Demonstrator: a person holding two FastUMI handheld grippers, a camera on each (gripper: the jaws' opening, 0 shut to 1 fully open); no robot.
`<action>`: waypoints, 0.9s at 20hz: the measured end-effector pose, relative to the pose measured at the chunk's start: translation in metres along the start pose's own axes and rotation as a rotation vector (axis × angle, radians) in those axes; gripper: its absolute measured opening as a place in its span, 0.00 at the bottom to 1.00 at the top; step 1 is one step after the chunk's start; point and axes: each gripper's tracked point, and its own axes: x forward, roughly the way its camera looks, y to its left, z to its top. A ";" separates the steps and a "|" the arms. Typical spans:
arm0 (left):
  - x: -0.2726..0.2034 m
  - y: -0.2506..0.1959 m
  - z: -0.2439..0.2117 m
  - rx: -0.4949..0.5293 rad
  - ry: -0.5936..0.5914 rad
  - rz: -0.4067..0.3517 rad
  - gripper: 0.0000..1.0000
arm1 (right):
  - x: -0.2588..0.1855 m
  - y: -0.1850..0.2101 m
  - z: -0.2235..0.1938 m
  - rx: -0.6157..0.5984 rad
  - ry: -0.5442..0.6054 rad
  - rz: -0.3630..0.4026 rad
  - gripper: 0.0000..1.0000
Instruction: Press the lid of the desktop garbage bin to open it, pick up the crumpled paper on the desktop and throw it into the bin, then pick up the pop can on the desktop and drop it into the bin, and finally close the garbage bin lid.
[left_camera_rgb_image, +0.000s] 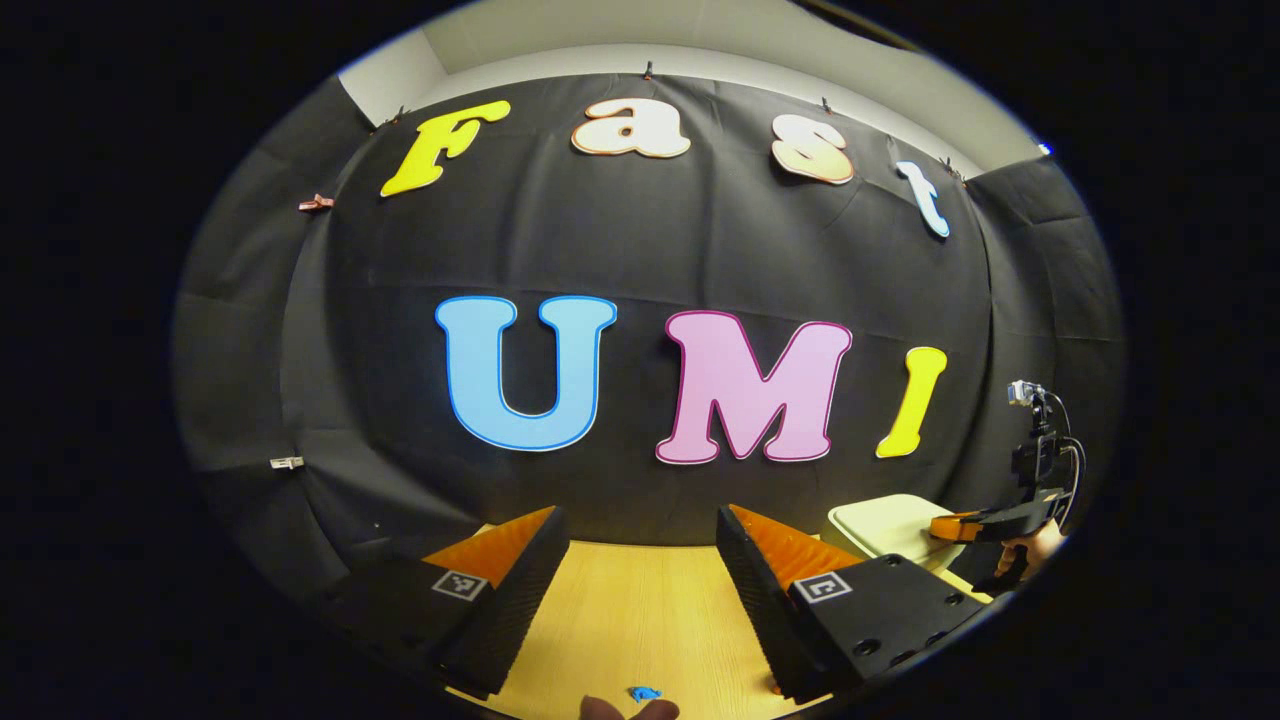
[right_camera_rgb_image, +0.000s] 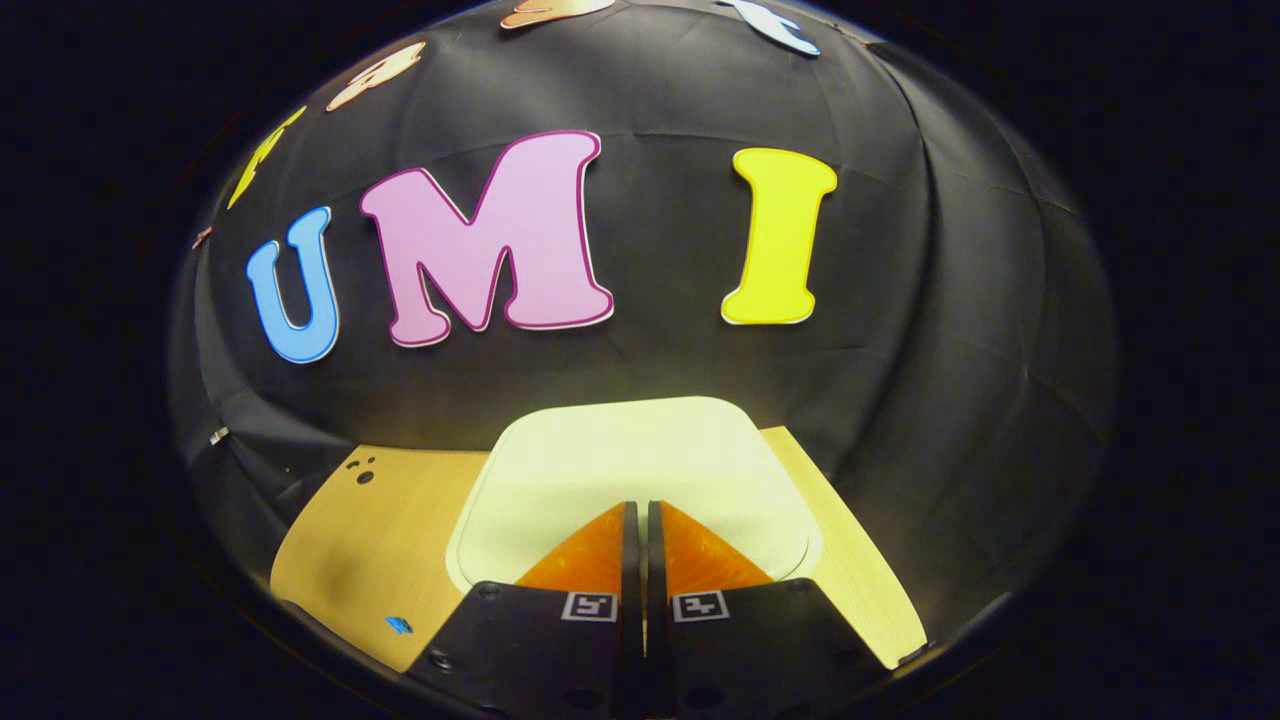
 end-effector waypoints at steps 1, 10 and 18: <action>0.001 -0.001 -0.001 0.002 0.001 -0.001 0.95 | -0.001 0.000 -0.002 -0.013 0.001 0.000 0.06; 0.003 0.000 -0.001 -0.008 0.001 0.010 0.95 | -0.001 -0.005 0.000 -0.052 -0.034 -0.015 0.06; 0.002 0.002 -0.003 -0.009 0.003 0.012 0.95 | -0.016 0.009 0.017 -0.069 -0.068 0.022 0.05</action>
